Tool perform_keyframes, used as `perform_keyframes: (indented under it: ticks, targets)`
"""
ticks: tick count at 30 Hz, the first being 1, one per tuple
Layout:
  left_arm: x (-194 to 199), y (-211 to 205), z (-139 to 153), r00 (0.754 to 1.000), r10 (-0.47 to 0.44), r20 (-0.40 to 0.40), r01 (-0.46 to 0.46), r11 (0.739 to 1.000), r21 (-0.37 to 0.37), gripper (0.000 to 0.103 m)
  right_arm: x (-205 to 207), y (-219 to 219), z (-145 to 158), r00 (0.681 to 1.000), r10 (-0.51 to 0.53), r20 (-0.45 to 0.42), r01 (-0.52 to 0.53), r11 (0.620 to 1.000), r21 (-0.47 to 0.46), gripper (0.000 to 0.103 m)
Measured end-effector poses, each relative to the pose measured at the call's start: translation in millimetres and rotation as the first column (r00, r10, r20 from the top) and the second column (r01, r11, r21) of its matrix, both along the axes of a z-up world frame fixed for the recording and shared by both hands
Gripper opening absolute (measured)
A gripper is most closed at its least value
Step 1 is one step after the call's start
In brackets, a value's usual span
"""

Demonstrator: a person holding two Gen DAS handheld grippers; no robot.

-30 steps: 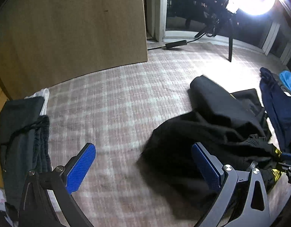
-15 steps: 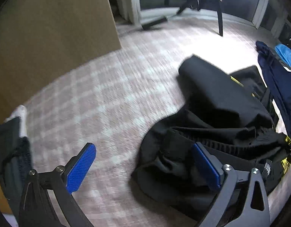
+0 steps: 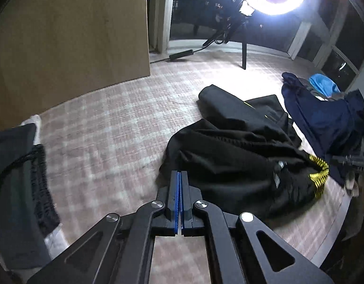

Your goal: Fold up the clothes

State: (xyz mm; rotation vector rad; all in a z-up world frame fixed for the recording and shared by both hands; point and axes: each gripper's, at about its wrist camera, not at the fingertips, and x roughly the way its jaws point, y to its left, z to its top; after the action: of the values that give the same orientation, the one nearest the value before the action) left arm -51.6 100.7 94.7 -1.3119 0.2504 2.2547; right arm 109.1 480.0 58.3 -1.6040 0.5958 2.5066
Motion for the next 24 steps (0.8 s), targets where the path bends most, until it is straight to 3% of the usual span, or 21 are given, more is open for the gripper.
perform_keyframes:
  ticks: [1, 2, 3, 6, 8, 9, 12, 13, 14, 15, 18, 20, 24]
  targets:
    - [0.5, -0.3, 1.0, 1.0, -0.003, -0.002, 0.002, 1.0, -0.01, 0.003, -3.1, -0.2, -1.1, 1.0, 0.011, 0.026, -0.011, 1.0, 0.002, 0.013]
    - [-0.5, 1.5, 0.7, 1.0, 0.006, -0.001, -0.006, 1.0, -0.016, 0.003, -10.8, -3.5, -5.4, 0.998, 0.018, 0.065, -0.018, 1.0, 0.009, 0.029]
    - [-1.5, 3.5, 0.9, 1.0, 0.012, 0.005, -0.012, 1.0, -0.016, 0.005, -19.2, -9.6, -8.7, 0.996, 0.024, 0.08, -0.026, 1.0, 0.018, 0.034]
    - [1.4, 21.3, 2.9, 0.999, -0.029, 0.04, 0.027, 0.998, 0.051, 0.012, -33.4, -25.3, -10.7, 0.994, 0.08, 0.072, -0.086, 0.992, 0.089, 0.039]
    - [14.7, 48.4, 3.5, 0.993, -0.117, 0.032, 0.116, 0.992, 0.055, 0.02, -49.7, -35.4, -18.3, 0.987, 0.138, 0.083, -0.152, 0.968, 0.197, 0.052]
    - [23.3, 64.4, 2.8, 0.984, -0.175, 0.028, 0.174, 0.984, 0.048, 0.023, -57.8, -39.7, -23.5, 0.981, 0.168, 0.096, -0.187, 0.952, 0.242, 0.052]
    - [50.6, 111.2, -2.1, 0.934, -0.357, 0.014, 0.357, 0.934, 0.019, 0.04, -76.7, -42.6, -39.8, 0.965, 0.217, 0.149, -0.252, 0.924, 0.286, 0.051]
    - [59.4, 126.0, -4.7, 0.91, -0.414, 0.01, 0.414, 0.91, 0.007, 0.044, -79.7, -39.3, -39.9, 0.965, 0.22, 0.143, -0.251, 0.933, 0.256, 0.037]
    - [67.9, 141.4, -8.5, 0.878, -0.479, 0.008, 0.479, 0.878, 0.001, 0.046, -82.4, -35.0, -39.1, 0.967, 0.218, 0.136, -0.244, 0.945, 0.218, 0.012]
    - [75.3, 155.6, -12.5, 0.846, -0.534, 0.006, 0.534, 0.846, -0.008, 0.047, -84.6, -28.5, -35.9, 0.971, 0.205, 0.123, -0.224, 0.96, 0.169, 0.003]
    - [84.1, 187.4, -31.3, 0.782, -0.623, 0.009, 0.621, 0.779, -0.088, 0.049, -88.6, -11.2, -21.2, 0.983, 0.172, 0.066, -0.178, 0.978, 0.105, 0.003]
    - [79.5, 202.7, -45.1, 0.76, -0.65, 0.033, 0.648, 0.752, -0.122, 0.049, -91.4, -2.3, -13.4, 0.986, 0.16, 0.047, -0.163, 0.984, 0.068, 0.003]
    - [69.5, 216.7, -66.8, 0.72, -0.682, 0.127, 0.693, 0.714, -0.099, 0.049, -90.4, 2.2, -6.3, 0.983, 0.173, 0.064, -0.174, 0.985, 0.015, 0.004]
